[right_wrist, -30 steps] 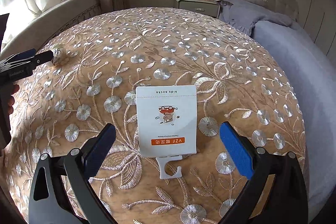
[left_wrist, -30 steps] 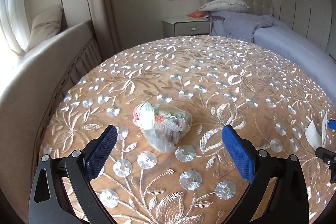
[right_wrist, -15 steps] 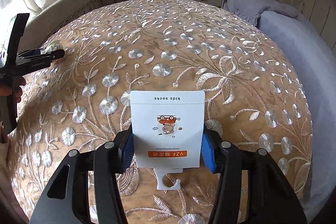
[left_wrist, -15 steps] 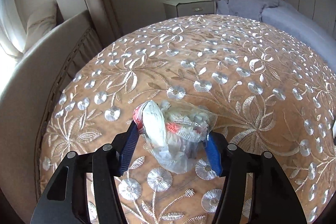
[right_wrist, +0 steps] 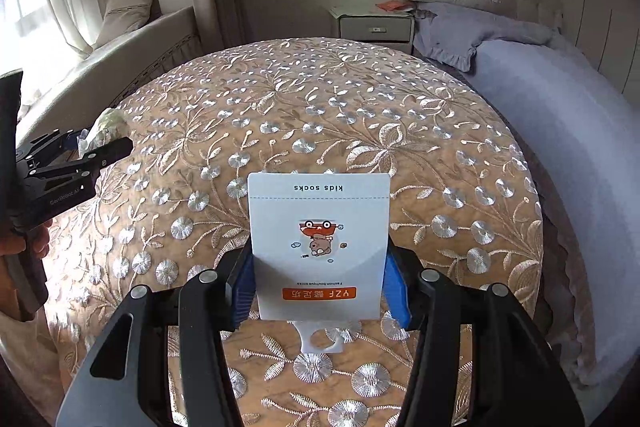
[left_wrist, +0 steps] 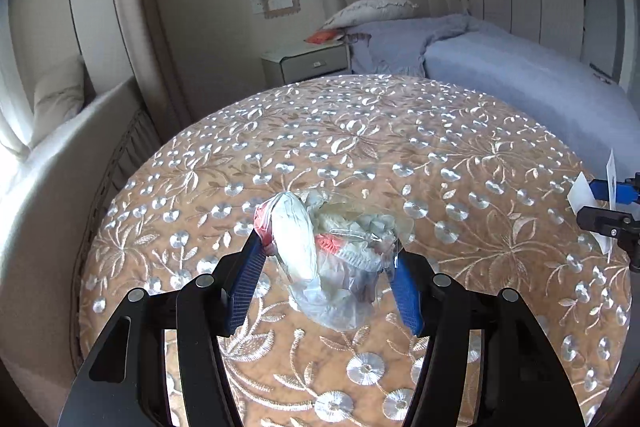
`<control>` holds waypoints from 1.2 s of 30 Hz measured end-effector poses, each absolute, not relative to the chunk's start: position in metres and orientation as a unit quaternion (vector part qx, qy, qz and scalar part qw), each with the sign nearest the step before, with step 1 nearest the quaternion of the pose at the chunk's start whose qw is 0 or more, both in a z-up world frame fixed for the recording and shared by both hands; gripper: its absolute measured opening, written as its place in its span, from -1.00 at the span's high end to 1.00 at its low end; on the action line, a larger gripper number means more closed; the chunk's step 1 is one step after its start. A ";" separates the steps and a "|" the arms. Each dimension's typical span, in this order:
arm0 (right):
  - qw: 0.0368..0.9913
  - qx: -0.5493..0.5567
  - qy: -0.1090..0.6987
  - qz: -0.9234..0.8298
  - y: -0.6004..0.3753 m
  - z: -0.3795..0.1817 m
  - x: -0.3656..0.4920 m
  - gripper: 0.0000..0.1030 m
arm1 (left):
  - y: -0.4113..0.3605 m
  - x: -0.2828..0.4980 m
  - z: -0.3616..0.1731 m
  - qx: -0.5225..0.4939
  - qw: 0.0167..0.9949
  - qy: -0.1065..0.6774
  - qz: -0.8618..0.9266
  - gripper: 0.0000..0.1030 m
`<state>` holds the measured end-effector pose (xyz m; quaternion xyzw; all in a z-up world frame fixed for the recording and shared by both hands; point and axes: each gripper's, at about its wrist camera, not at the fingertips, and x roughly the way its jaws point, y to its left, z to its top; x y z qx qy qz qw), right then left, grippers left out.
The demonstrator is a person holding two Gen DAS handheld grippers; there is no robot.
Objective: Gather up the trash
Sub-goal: 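Carry the clear bag and socks card over the white bin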
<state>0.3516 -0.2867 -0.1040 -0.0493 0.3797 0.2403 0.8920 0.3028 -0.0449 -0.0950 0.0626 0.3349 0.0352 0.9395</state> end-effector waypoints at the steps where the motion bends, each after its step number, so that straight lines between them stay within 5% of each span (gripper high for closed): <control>1: 0.893 -0.046 0.378 0.239 -0.292 -0.102 0.346 -0.05 | -0.053 0.297 -0.092 0.062 0.941 0.331 0.029 -0.12; 19: 0.922 0.009 0.349 0.169 -0.423 -0.092 0.268 -0.05 | -0.226 0.232 -0.081 0.080 0.943 0.301 -0.119 -0.12; 36: 0.919 0.061 0.388 0.041 -0.557 -0.152 0.257 -0.05 | -0.378 0.245 -0.135 0.124 0.896 0.329 -0.271 -0.12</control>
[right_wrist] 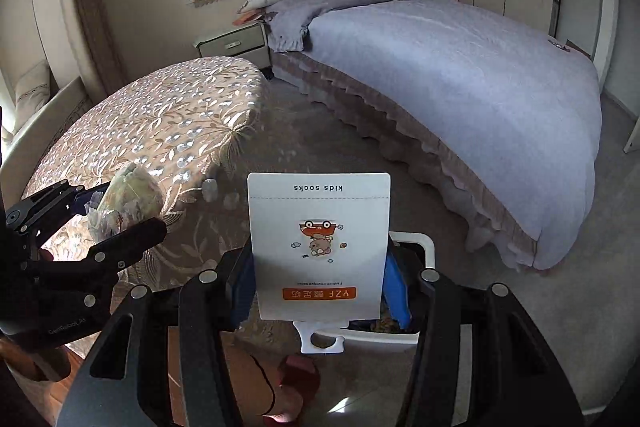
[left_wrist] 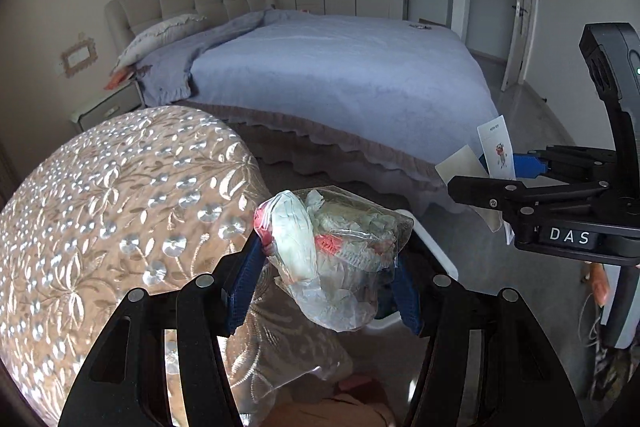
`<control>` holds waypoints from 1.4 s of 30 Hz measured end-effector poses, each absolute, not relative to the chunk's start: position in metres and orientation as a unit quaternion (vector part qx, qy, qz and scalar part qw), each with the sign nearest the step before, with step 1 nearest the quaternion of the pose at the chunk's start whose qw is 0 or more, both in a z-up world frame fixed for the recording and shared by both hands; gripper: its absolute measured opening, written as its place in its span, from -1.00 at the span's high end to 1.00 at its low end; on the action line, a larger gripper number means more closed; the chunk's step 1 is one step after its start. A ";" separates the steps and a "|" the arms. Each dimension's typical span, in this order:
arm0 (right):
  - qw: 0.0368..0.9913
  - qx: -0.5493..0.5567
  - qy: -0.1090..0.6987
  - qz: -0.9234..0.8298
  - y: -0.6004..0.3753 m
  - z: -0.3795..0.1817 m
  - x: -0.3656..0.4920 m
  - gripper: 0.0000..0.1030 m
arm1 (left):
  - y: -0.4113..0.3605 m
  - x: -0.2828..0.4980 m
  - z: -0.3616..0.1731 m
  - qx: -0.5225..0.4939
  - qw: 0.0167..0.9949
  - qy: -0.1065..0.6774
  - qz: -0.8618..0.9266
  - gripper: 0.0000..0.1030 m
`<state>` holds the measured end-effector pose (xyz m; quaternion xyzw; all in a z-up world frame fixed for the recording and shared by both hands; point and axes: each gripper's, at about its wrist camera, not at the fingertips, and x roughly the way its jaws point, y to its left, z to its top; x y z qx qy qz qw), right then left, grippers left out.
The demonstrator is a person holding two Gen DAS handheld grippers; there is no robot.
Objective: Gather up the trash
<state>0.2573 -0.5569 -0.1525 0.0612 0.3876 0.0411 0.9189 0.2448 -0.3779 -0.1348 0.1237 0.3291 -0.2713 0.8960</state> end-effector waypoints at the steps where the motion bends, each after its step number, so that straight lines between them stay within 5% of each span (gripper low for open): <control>1: 0.917 0.064 0.392 0.038 -0.562 -0.158 0.261 -0.05 | -0.386 0.248 -0.140 0.125 0.892 0.334 -0.278 -0.12; 23: 0.844 0.112 0.525 0.023 -0.627 -0.313 0.358 -0.06 | -0.498 0.331 -0.308 0.153 0.790 0.478 -0.351 -0.24; 24: 0.839 0.114 0.532 0.026 -0.628 -0.319 0.361 -0.24 | -0.501 0.332 -0.314 0.147 0.788 0.484 -0.352 -0.38; 25: 0.835 0.116 0.537 0.023 -0.631 -0.326 0.365 -0.80 | -0.502 0.334 -0.319 0.139 0.786 0.488 -0.354 -0.90; 26: 0.833 0.118 0.540 0.017 -0.633 -0.331 0.366 -0.93 | -0.504 0.334 -0.322 0.132 0.784 0.490 -0.357 -0.91; 42: 0.845 0.135 0.518 -0.003 -0.645 -0.316 0.347 -0.91 | -0.503 0.313 -0.291 0.164 0.799 0.451 -0.363 -0.91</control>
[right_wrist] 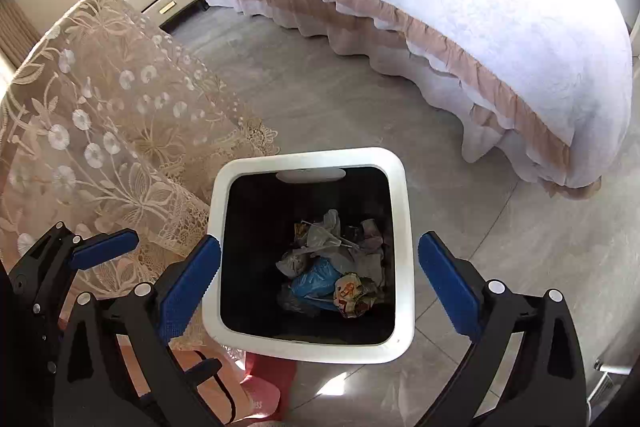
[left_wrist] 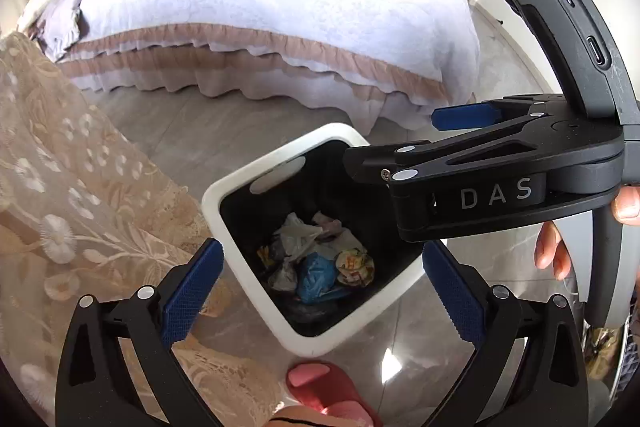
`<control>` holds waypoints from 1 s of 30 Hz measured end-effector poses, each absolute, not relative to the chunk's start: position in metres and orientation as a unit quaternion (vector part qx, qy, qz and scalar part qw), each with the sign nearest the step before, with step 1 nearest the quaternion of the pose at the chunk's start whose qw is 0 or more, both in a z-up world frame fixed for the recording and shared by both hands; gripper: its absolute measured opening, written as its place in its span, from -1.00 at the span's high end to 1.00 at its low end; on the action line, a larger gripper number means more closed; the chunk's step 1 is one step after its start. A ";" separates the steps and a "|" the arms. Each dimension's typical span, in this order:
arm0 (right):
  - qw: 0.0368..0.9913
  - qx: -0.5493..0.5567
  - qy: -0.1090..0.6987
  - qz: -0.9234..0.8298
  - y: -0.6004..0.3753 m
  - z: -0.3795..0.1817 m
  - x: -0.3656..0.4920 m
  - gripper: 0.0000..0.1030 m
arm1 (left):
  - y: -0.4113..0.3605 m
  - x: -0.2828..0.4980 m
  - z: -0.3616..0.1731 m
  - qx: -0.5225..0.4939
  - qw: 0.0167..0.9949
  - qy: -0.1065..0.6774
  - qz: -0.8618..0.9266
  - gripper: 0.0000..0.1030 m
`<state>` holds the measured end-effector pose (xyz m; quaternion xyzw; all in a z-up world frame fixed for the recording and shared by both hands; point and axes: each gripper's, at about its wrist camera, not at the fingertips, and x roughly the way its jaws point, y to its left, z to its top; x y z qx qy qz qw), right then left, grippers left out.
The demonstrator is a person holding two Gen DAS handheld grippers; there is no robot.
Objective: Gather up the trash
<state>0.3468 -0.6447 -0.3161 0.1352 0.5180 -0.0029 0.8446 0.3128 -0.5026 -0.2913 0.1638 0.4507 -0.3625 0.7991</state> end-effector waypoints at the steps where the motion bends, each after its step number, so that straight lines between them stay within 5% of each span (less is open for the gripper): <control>1: 0.849 0.133 0.511 -0.005 -0.644 -0.309 0.343 -0.91 | -0.500 0.310 -0.284 0.161 0.803 0.446 -0.362 -0.91; 15: 0.948 0.018 0.317 -0.021 -0.580 -0.156 0.260 -0.91 | -0.411 0.240 -0.152 0.103 0.883 0.333 -0.315 -0.91; 30: 0.980 -0.025 0.178 0.091 -0.434 -0.068 0.209 -0.91 | -0.248 0.177 -0.067 0.045 0.961 0.234 -0.142 -0.90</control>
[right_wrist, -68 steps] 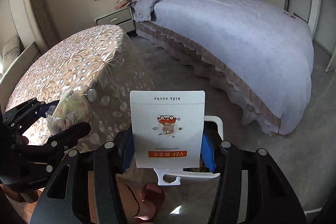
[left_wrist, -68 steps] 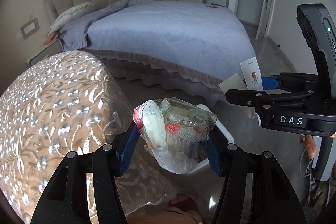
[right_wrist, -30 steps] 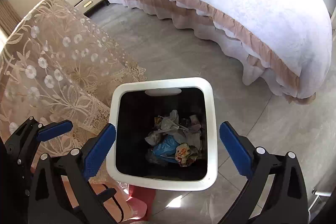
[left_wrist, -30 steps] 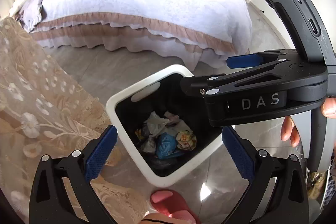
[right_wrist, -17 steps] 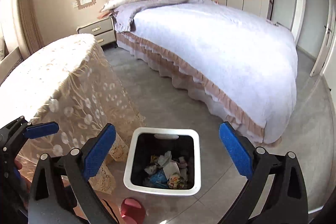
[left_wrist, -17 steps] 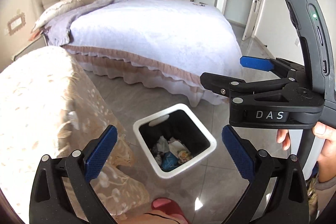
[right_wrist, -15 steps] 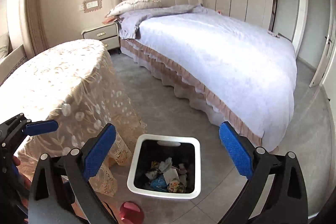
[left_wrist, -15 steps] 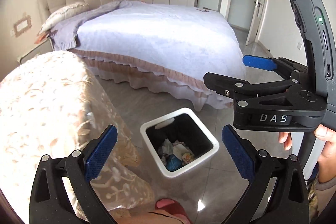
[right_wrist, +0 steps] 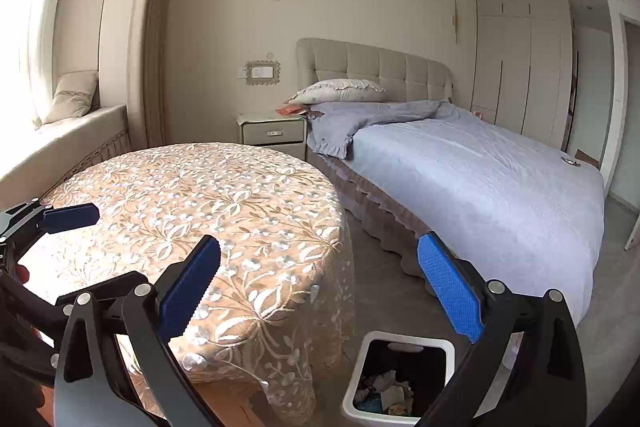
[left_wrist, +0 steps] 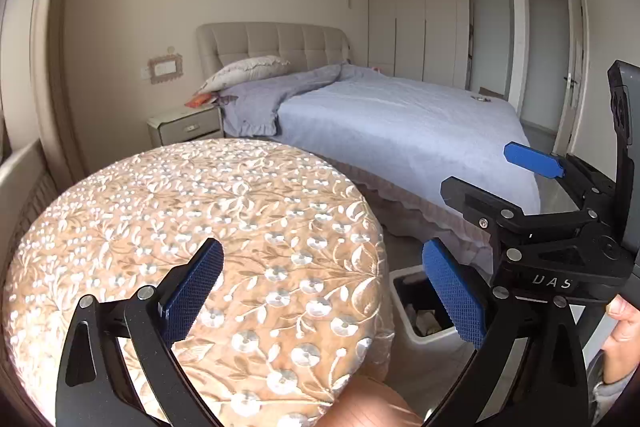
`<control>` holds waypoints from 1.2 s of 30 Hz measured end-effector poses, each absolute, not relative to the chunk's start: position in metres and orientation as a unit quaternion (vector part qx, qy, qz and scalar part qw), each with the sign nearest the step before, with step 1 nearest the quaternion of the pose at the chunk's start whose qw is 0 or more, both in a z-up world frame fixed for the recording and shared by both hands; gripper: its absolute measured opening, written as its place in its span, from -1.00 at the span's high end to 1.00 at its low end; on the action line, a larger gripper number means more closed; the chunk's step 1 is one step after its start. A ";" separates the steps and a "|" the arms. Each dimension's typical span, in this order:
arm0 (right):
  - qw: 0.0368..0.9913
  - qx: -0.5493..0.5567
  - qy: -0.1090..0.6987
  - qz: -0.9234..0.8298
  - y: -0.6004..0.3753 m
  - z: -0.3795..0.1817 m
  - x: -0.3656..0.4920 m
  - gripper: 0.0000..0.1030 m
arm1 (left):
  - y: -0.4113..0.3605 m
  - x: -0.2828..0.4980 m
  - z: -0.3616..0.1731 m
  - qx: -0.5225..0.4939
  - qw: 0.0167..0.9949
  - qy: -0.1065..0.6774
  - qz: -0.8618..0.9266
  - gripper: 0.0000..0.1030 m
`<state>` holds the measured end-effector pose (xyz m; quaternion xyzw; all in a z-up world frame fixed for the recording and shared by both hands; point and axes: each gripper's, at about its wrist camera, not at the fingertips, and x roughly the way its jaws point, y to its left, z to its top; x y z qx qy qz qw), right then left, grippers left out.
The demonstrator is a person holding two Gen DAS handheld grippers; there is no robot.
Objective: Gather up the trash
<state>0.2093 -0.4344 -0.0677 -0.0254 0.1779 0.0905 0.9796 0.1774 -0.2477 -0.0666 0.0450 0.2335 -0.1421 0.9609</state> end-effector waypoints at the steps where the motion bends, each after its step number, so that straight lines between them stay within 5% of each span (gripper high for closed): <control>1: 0.980 -0.026 0.171 0.097 -0.425 -0.064 0.206 -0.91 | -0.238 0.174 -0.063 0.042 0.964 0.228 -0.130 -0.90; 17: 0.986 -0.018 0.101 0.131 -0.296 -0.022 0.150 -0.91 | -0.107 0.093 -0.022 0.018 0.982 0.186 -0.026 -0.90; 36: 0.990 -0.012 0.070 0.122 -0.275 -0.009 0.118 -0.91 | -0.079 0.066 -0.013 -0.011 0.987 0.161 -0.011 -0.90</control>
